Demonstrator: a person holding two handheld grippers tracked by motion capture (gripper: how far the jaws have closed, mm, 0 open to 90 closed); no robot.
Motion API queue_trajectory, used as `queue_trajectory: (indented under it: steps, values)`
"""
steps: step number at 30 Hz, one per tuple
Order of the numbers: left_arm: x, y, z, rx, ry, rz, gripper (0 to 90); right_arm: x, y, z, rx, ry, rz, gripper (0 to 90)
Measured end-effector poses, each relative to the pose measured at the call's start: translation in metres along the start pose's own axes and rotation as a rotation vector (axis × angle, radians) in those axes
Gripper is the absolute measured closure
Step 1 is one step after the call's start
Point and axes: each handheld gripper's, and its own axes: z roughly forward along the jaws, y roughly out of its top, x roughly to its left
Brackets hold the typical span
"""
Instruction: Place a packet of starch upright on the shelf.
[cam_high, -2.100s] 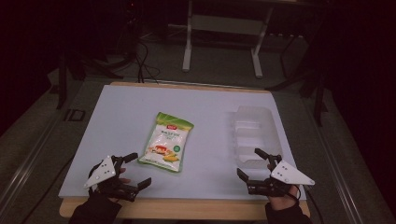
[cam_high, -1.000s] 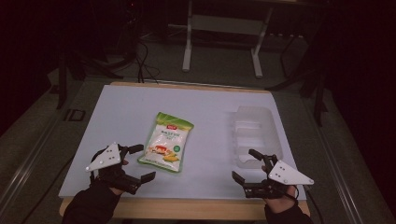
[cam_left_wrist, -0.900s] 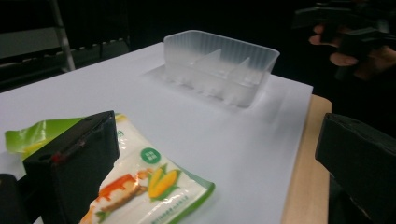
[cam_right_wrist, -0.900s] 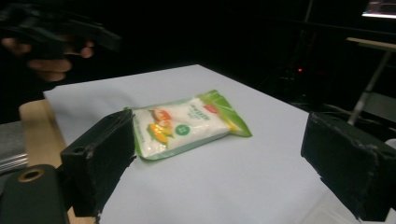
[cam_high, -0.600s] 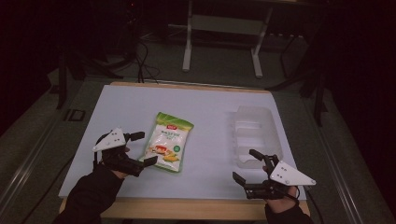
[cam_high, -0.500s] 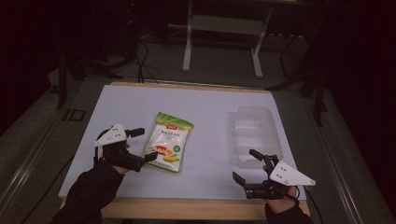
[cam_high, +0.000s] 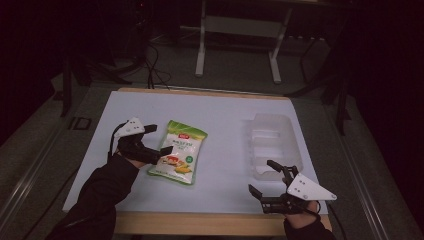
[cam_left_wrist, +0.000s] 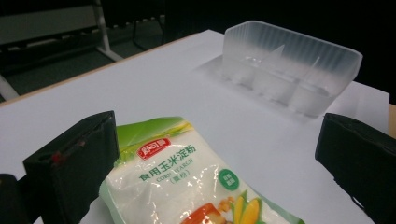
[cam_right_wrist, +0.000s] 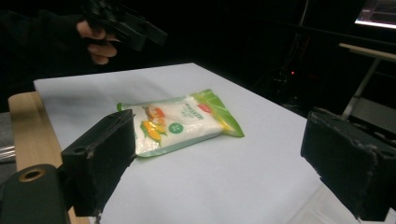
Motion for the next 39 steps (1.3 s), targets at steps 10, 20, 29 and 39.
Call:
queue_trajectory:
  steps: [10, 20, 29, 39]
  values:
    - [0.029, -0.002, 0.027, 0.031, 0.046, -0.062, 0.2, -0.001, -0.001, 0.0, 0.003, -0.003, 0.011, 12.7]
    - [0.063, -0.014, 0.054, 0.125, 0.096, -0.15, 4.9, -0.002, -0.004, 0.001, 0.018, 0.003, 0.022, 12.8]
    - [0.078, -0.029, 0.077, 0.182, 0.124, -0.224, 10.0, -0.002, -0.006, 0.003, 0.025, 0.016, 0.035, 12.8]
    - [0.083, -0.038, 0.1, 0.247, 0.139, -0.23, 9.9, -0.001, -0.008, 0.005, 0.035, 0.024, 0.035, 12.8]
